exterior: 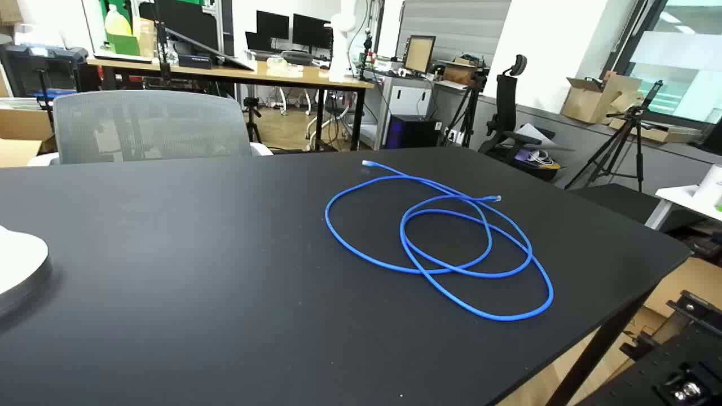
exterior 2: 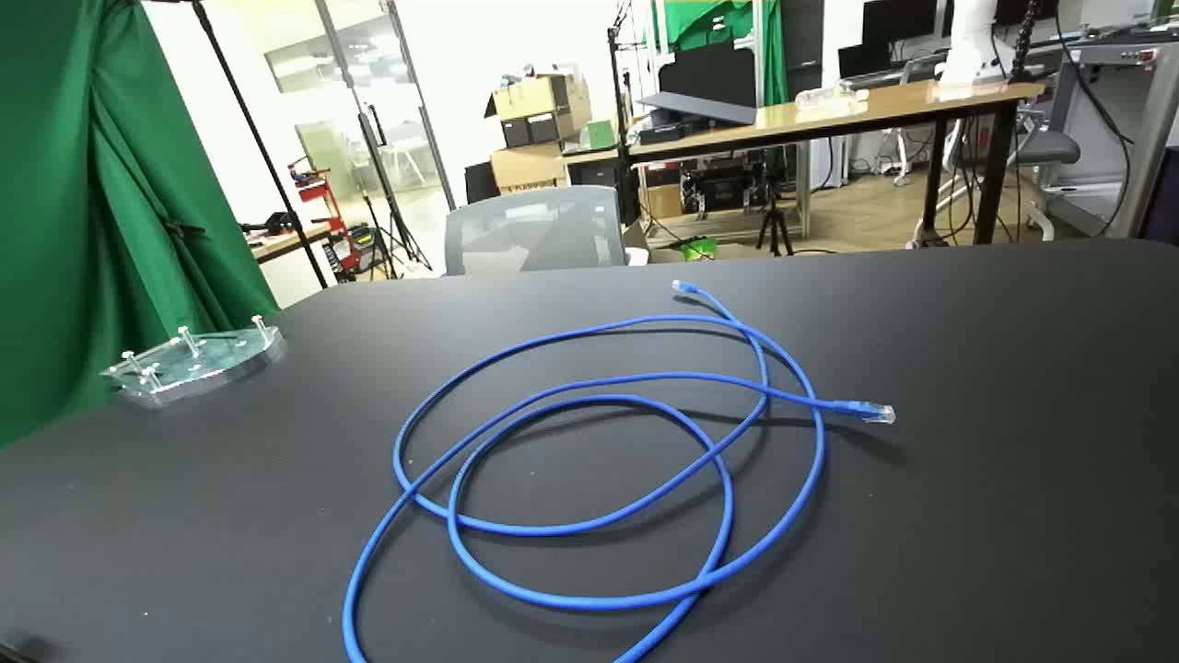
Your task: Move the cable forwards
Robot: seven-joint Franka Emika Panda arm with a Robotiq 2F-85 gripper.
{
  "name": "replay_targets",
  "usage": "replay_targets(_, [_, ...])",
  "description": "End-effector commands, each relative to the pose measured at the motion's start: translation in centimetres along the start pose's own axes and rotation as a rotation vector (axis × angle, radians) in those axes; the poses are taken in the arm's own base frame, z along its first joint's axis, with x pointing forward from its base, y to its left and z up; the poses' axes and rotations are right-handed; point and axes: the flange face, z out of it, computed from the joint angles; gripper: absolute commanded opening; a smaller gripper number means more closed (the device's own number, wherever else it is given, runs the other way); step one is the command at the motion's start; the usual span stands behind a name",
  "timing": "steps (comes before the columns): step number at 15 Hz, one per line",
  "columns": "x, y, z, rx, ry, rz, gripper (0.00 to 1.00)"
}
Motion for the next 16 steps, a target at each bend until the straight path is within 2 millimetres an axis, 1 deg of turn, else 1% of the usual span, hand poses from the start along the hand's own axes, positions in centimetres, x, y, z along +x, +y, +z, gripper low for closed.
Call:
replay_targets(1, [0.0,0.0,-0.1,0.000,0.000,0.000,1.00])
replay_targets(11, [0.0,0.0,-0.1,0.000,0.000,0.000,1.00])
replay_targets(13, [1.1,0.2,-0.7,-0.015,0.039,-0.013,1.00])
replay_targets(15, [3.3,0.6,-1.8,-0.067,0.126,-0.060,1.00])
replay_targets(16, [4.9,0.8,-2.2,-0.095,0.170,-0.085,1.00])
